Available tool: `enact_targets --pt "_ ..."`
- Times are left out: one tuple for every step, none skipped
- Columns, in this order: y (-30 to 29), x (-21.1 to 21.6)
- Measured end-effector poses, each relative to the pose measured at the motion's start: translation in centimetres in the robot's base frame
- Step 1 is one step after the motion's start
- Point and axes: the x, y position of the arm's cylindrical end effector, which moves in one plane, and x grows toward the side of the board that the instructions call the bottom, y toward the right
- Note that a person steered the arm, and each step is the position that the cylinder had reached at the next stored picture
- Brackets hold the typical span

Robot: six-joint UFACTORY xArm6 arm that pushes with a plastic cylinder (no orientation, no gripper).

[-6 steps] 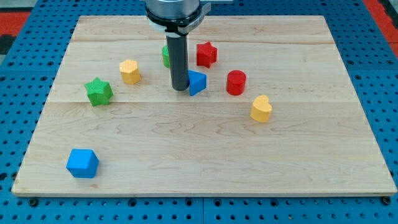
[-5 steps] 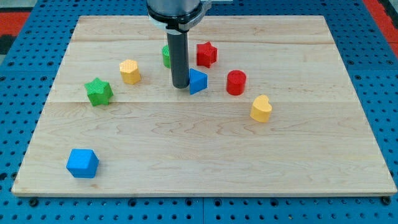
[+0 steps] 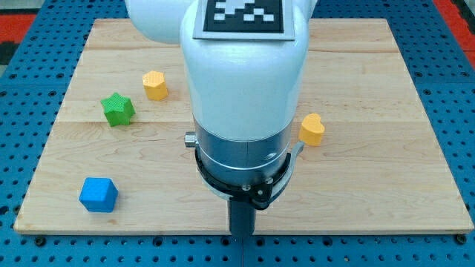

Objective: Push the blue cube at the bottom of the green star

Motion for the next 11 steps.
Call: enact_targets --pt "-0.3 0.0" --pt "-0.3 0.0" --pt "-5.2 -0.2" --pt "-18.2 -0.3" --pt "-21.8 -2.0" --pt "-21.2 -6.2" --pt "-17.5 -5.6" --pt "-17.0 -1.3" --pt "-13.3 -3.0" --pt "-12.5 -7.8" --pt "-13.9 -9.0"
